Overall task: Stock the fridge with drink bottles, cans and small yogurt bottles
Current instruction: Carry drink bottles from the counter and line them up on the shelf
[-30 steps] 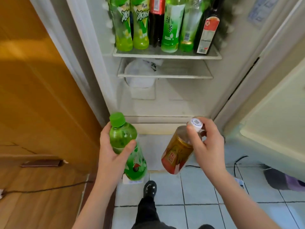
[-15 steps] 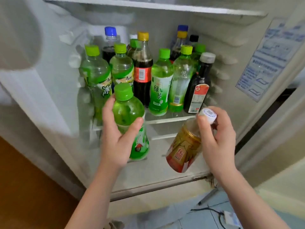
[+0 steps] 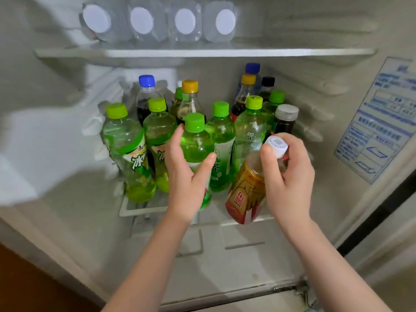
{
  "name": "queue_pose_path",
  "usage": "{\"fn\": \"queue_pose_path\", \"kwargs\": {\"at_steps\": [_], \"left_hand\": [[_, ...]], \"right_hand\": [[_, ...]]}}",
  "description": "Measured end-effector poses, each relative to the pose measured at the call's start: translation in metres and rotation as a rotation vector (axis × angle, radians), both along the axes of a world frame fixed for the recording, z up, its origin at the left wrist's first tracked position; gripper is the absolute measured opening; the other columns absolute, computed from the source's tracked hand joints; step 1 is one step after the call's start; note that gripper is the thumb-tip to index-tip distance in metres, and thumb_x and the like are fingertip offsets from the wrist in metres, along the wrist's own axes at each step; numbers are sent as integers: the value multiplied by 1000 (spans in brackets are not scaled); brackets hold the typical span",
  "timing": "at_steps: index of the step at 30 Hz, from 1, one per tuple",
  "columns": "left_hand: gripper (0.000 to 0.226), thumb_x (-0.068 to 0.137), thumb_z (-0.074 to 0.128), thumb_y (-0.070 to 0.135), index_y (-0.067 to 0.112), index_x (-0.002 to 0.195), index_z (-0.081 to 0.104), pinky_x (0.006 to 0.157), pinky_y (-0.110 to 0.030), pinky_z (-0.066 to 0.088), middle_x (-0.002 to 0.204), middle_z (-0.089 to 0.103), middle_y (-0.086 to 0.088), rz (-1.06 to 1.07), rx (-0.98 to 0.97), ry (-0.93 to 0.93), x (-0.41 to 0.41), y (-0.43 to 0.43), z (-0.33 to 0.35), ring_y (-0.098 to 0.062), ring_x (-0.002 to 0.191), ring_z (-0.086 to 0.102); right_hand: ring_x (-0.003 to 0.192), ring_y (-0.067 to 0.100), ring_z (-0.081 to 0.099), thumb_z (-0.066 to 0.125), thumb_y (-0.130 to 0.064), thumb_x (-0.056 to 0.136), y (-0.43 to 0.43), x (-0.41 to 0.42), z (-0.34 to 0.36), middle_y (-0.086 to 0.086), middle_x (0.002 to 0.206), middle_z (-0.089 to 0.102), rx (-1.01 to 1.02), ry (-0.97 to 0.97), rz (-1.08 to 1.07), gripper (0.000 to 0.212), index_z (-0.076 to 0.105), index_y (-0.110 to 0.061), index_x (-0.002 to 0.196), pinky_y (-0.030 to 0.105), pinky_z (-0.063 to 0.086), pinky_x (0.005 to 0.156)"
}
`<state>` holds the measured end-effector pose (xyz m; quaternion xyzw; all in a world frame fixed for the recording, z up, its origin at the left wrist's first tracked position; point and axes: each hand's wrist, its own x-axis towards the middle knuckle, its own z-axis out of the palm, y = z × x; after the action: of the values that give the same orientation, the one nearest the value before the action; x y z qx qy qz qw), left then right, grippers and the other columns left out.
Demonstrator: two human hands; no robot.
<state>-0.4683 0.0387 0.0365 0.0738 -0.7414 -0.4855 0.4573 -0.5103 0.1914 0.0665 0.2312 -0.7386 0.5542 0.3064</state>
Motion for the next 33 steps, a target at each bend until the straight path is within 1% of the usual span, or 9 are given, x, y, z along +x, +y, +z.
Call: {"fn": "queue_pose_path", "kwargs": {"at_steps": [8,12,14,17,22,24,26,30,33], "left_hand": [[70,86,59,33,17,145,25,110,-13,23,141,31,6,175,4,17,-19,3,-3,-4,133,29],[70,86,60,34,11,143,26,114,-43,24,140,33,-6,281,-90,40,-22,7,-4,-11,131,27],[73,83,64,26,10,143,25,112,-53,20,140,30,-8,324,-157,49,-20,5,-6,-14,131,25],[80,77,64,16,11,145,23,113,-43,19,142,20,0,304,-242,-5,-14,2,-12,-13,132,19],[83,82,62,26,17,147,11,117,-27,11,150,17,-12,255,-393,-115,3,-11,-32,-16,142,12],[87,82,68,24,24,147,11,117,-38,21,149,18,-8,243,-349,-146,7,-12,-41,-14,142,14],[87,82,70,25,30,147,11,106,-55,37,146,23,-6,257,-311,-168,9,-11,-45,-22,139,24],[88,81,74,22,28,146,15,97,-57,44,141,28,-1,324,-329,-155,4,-8,-46,-30,134,33],[87,77,77,14,24,143,21,93,-56,47,138,32,-12,360,-303,-135,-2,-2,-48,-32,129,38]], "right_hand": [[88,18,55,42,-50,86,-9,-27,0,-3,94,61,89,15,2,48,58,-13,110,35,44,73],[88,13,50,46,-45,88,-23,-35,-7,-11,93,53,66,35,-7,41,59,-12,108,21,31,71],[87,14,50,48,-42,89,-32,-35,-10,-12,93,51,56,55,21,37,59,-11,107,22,33,72],[88,10,47,50,-38,90,-45,-36,-14,-12,95,51,25,98,57,32,59,-12,105,24,37,76],[90,10,46,54,-29,90,-53,-45,-16,-3,96,57,-46,180,45,26,60,-9,105,15,32,84],[90,12,46,54,-27,91,-53,-47,-17,0,97,60,-53,209,31,23,60,-8,103,17,32,84],[91,9,46,53,-24,91,-56,-48,-17,1,100,62,-58,240,14,21,60,-7,102,18,32,85],[96,12,53,52,-18,91,-67,-50,-15,1,107,64,-71,306,21,17,61,-5,98,20,31,85],[99,14,56,47,-8,91,-77,-52,-15,5,107,66,-68,364,21,15,60,-2,94,20,30,85]]}}
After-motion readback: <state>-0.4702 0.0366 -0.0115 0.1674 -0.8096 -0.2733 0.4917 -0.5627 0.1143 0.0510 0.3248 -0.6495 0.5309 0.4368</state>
